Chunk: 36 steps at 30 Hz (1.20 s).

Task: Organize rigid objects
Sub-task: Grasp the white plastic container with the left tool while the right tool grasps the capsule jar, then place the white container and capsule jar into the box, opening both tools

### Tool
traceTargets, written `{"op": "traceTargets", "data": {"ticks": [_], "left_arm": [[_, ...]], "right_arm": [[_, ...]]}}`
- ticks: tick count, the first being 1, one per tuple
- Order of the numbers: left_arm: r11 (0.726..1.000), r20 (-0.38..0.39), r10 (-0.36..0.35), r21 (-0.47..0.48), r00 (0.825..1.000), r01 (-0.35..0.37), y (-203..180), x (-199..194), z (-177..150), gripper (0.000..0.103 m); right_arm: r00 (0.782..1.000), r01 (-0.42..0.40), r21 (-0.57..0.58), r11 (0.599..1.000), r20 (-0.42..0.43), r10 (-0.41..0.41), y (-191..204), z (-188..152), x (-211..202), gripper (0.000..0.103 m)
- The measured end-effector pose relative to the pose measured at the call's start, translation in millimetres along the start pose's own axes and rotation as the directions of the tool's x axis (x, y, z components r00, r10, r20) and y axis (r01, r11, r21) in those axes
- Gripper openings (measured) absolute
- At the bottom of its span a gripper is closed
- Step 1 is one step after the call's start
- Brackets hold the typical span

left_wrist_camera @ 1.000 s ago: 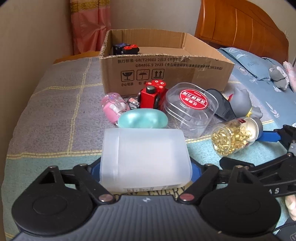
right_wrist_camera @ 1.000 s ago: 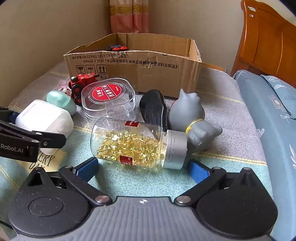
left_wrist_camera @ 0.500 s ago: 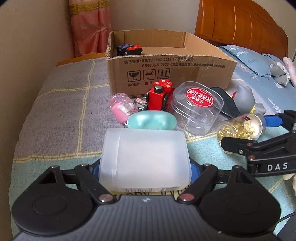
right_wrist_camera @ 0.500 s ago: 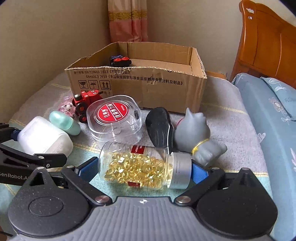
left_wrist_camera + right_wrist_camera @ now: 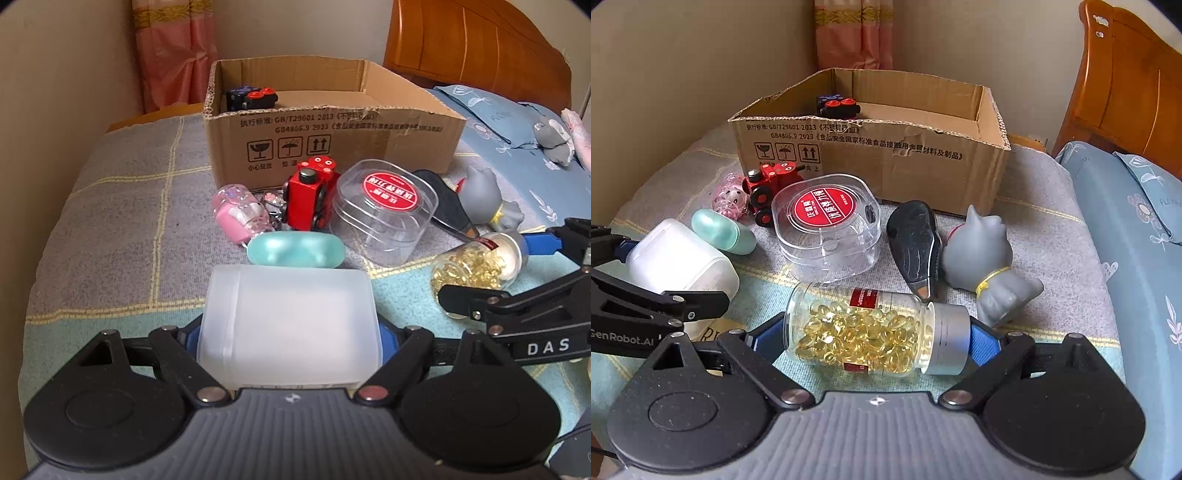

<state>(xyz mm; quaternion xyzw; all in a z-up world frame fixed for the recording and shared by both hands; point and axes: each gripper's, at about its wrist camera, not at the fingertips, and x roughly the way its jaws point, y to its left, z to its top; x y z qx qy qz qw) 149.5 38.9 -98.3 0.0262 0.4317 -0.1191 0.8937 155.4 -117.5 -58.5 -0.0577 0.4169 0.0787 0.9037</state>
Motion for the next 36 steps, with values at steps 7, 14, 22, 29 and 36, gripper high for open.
{"op": "traceTargets", "data": {"ticks": [7, 14, 22, 29, 36], "left_arm": [[0.998, -0.005, -0.022, 0.055, 1.0, 0.022, -2, -16, 3, 0.083], [0.993, -0.015, -0.037, 0.113, 0.999, 0.039, -10, -32, 8, 0.083], [0.987, 0.011, -0.065, 0.148, 0.998, 0.063, -22, -50, 21, 0.083], [0.979, 0.049, -0.09, 0.187, 0.995, 0.079, -30, -62, 40, 0.083], [0.971, 0.073, -0.109, 0.221, 0.991, 0.091, -31, -68, 66, 0.083]], "right_arm": [[0.997, -0.07, -0.043, 0.997, -0.028, 0.069, -5, 0, -10, 0.098], [0.994, -0.103, -0.112, 0.988, -0.045, 0.098, -11, -2, -29, 0.098], [0.99, -0.142, -0.133, 0.981, -0.015, 0.141, -19, 5, -49, 0.098], [0.987, -0.15, -0.134, 0.98, 0.035, 0.156, -22, 19, -62, 0.098], [0.982, -0.167, -0.151, 0.974, 0.068, 0.178, -23, 39, -70, 0.098]]}}
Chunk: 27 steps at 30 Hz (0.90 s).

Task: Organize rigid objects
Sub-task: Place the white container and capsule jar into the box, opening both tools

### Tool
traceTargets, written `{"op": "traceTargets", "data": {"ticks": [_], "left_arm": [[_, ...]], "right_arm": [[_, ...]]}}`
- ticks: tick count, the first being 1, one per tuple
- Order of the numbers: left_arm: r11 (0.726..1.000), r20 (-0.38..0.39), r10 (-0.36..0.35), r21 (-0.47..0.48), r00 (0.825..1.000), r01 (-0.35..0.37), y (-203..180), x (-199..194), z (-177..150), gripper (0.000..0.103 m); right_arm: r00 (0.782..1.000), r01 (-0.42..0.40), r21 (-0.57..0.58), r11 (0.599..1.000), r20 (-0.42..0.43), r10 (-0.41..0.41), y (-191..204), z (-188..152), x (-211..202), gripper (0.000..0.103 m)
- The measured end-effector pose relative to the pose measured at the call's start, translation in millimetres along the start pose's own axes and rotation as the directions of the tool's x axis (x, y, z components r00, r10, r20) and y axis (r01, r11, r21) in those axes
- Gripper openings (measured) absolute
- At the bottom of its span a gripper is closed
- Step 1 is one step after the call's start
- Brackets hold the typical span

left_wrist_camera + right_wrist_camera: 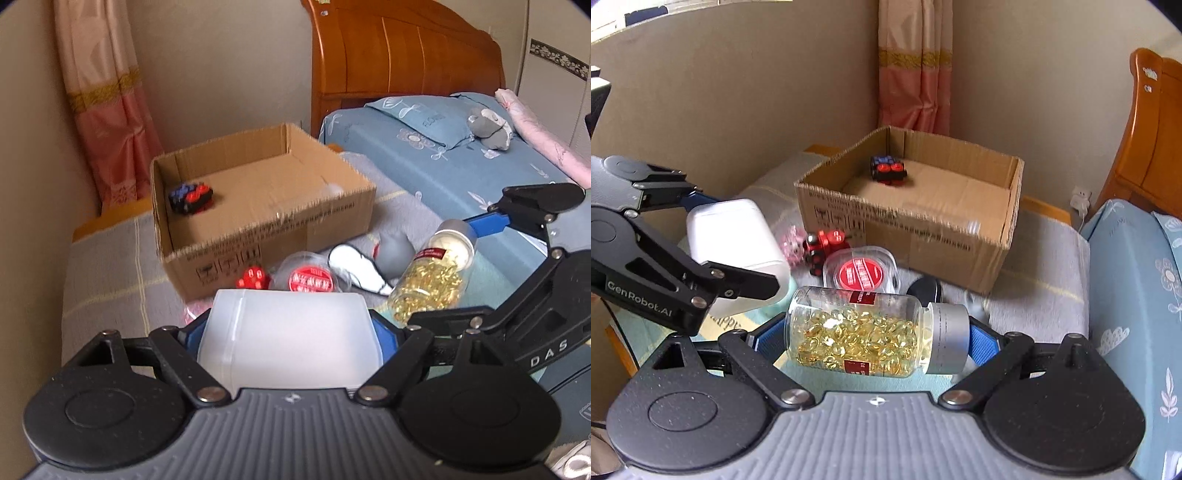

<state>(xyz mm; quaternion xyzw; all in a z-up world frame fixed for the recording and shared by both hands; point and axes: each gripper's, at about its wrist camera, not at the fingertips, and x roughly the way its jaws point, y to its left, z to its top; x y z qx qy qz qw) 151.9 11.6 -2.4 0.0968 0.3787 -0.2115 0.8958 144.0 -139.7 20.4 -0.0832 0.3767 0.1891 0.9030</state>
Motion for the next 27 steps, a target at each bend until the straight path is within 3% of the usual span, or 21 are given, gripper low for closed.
{"op": "traceTargets", "data": {"ticks": [14, 25, 27], "left_arm": [[0.999, 0.023, 0.036, -0.018, 0.999, -0.036, 38, 39, 77, 0.083], [0.993, 0.007, 0.101, -0.06, 0.995, -0.101, 59, 94, 104, 0.083], [0.989, 0.009, 0.124, -0.077, 0.992, -0.123, 63, 102, 104, 0.089]], "right_arm": [[0.998, 0.02, -0.023, 1.0, 0.057, -0.018, -30, 55, 8, 0.098], [0.996, 0.063, -0.01, 0.998, 0.071, -0.062, -55, 82, 23, 0.098], [0.995, 0.07, -0.01, 0.998, 0.077, -0.069, -57, 86, 26, 0.098]]}}
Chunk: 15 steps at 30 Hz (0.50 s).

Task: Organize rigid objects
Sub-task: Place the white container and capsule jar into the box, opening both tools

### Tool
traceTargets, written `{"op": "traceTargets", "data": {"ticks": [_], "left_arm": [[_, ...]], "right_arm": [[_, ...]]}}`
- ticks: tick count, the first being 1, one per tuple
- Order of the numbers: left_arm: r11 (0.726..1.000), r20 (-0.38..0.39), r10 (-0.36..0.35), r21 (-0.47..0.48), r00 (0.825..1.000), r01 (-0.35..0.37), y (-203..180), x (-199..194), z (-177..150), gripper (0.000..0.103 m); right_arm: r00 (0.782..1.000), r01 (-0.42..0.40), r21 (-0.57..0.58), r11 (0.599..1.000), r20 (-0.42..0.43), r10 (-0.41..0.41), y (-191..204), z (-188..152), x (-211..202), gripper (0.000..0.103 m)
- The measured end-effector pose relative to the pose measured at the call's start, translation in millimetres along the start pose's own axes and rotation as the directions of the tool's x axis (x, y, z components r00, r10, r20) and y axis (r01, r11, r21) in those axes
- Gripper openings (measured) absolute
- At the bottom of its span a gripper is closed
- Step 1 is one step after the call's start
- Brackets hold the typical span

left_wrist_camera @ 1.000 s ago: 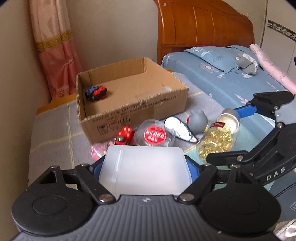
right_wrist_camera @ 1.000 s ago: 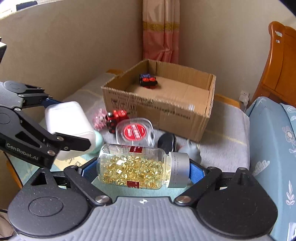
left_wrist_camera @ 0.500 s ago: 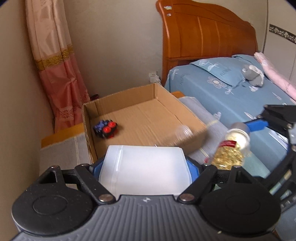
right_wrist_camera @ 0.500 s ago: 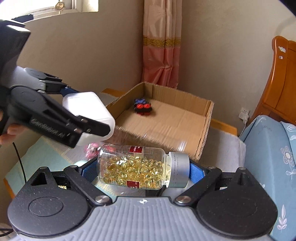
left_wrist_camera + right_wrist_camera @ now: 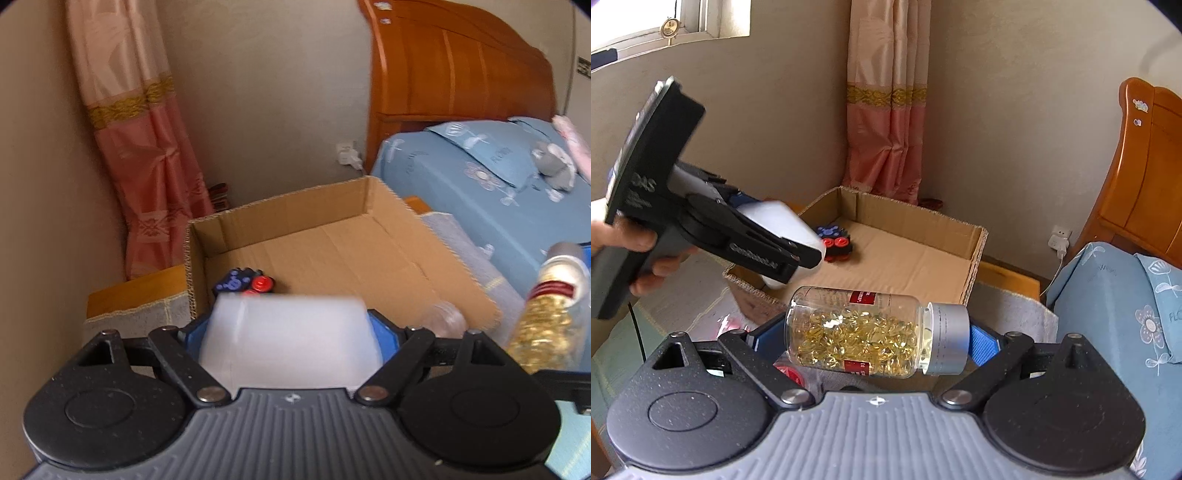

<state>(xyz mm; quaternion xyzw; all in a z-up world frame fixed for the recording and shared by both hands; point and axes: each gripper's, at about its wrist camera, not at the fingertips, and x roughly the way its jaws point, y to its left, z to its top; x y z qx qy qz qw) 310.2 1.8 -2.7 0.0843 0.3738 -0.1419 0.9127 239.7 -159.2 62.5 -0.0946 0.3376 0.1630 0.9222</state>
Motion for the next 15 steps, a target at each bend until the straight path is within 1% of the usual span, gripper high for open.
{"op": "traceTargets", "data": {"ticks": [1, 5, 9, 13, 15], "left_arm": [[1.0, -0.004, -0.001, -0.012, 1.0, 0.001, 2, 2, -1, 0.091], [0.998, -0.013, -0.035, -0.051, 0.999, 0.034, 9, 0, -11, 0.092], [0.999, -0.011, -0.038, -0.038, 0.999, 0.038, 13, -11, -18, 0.095], [1.0, -0.017, -0.019, -0.023, 1.0, 0.019, 15, -25, -24, 0.095], [0.999, -0.002, 0.015, -0.029, 1.0, -0.015, 17, -31, -27, 0.096]], "right_arm": [[1.0, 0.002, 0.002, 1.0, 0.002, -0.002, 0, 0, 1, 0.098], [1.0, 0.003, 0.011, 1.0, -0.005, -0.003, -5, 7, 12, 0.098], [1.0, 0.002, 0.015, 1.0, -0.019, -0.002, -9, 14, 22, 0.098], [0.999, 0.006, 0.023, 1.0, -0.043, -0.005, -12, 24, 40, 0.098], [0.998, 0.016, 0.016, 1.0, -0.058, -0.015, -15, 31, 51, 0.098]]}}
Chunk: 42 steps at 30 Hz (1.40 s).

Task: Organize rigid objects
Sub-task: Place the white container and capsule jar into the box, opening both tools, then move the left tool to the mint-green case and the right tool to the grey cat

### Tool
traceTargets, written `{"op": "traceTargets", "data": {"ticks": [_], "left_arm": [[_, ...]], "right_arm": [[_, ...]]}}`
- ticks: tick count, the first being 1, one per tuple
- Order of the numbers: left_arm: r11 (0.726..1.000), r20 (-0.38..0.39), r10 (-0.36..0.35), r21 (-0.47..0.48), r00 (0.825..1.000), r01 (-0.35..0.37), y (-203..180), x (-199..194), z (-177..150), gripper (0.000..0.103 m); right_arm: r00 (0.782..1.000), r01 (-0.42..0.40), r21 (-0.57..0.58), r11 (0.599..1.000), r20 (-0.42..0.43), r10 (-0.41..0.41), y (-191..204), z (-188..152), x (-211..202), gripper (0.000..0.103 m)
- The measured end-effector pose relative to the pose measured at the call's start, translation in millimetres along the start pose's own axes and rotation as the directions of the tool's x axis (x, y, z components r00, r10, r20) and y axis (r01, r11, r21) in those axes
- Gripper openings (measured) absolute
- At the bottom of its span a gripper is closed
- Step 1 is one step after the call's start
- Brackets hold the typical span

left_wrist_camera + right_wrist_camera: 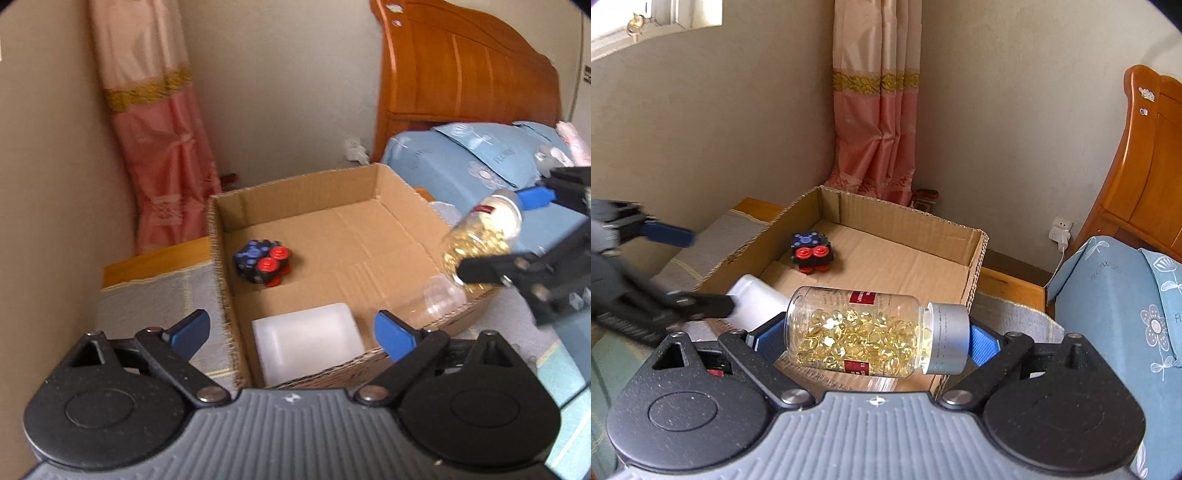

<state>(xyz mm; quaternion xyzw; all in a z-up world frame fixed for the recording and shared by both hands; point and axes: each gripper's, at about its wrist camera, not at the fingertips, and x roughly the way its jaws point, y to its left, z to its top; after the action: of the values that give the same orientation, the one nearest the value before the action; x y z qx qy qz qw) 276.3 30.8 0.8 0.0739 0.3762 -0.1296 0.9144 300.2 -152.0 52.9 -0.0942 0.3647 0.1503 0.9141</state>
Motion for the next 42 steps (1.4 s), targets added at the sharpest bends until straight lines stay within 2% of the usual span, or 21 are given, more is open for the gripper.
{"op": "traceTargets", "data": {"ticks": [2, 7, 10, 13, 15, 18, 25, 28, 31, 38, 42], "left_arm": [[1.0, -0.002, 0.016, -0.001, 1.0, -0.016, 2, -3, -3, 0.096], [1.0, 0.005, 0.004, -0.009, 1.0, -0.004, 7, -8, -11, 0.096], [0.999, 0.009, 0.039, -0.016, 0.999, -0.038, 9, -9, -16, 0.096], [0.999, 0.011, 0.039, -0.023, 0.999, -0.038, 11, -11, -20, 0.096], [0.999, 0.008, 0.041, -0.024, 0.999, -0.041, 11, -13, -23, 0.096], [0.999, -0.007, 0.047, -0.022, 0.999, -0.047, 10, -15, -28, 0.096], [0.999, -0.016, 0.03, -0.038, 0.999, -0.031, 6, -26, -40, 0.096], [0.999, -0.008, 0.017, -0.042, 1.0, -0.017, 1, -37, -43, 0.096], [0.999, 0.005, 0.015, -0.032, 1.0, -0.015, -6, -47, -48, 0.096], [1.0, 0.005, 0.018, -0.013, 1.0, -0.018, -22, -63, -69, 0.096], [1.0, 0.005, 0.024, -0.013, 1.0, -0.024, -30, -68, -85, 0.096]], "right_arm": [[1.0, 0.018, -0.003, 1.0, -0.014, -0.018, -2, 7, 11, 0.098], [0.998, 0.038, 0.002, 0.999, -0.04, -0.037, -9, 27, 35, 0.098], [0.998, 0.043, 0.012, 0.999, -0.044, -0.042, -11, 39, 47, 0.098], [0.998, 0.044, 0.011, 0.999, -0.05, -0.043, -11, 48, 60, 0.098], [0.998, 0.044, 0.005, 0.999, -0.044, -0.043, -10, 50, 67, 0.103], [0.998, 0.031, 0.001, 1.0, -0.051, -0.031, -9, 51, 67, 0.103], [1.0, 0.004, -0.031, 1.0, -0.025, -0.004, 9, 39, 33, 0.103], [1.0, 0.011, -0.072, 0.997, -0.003, -0.011, 18, 30, 11, 0.103], [1.0, -0.002, -0.066, 0.998, 0.015, 0.003, 20, 21, -13, 0.103], [0.998, -0.019, -0.026, 0.999, 0.066, 0.02, 20, -25, -61, 0.103], [0.997, -0.033, 0.022, 0.999, 0.067, 0.031, 16, -55, -72, 0.103]]}}
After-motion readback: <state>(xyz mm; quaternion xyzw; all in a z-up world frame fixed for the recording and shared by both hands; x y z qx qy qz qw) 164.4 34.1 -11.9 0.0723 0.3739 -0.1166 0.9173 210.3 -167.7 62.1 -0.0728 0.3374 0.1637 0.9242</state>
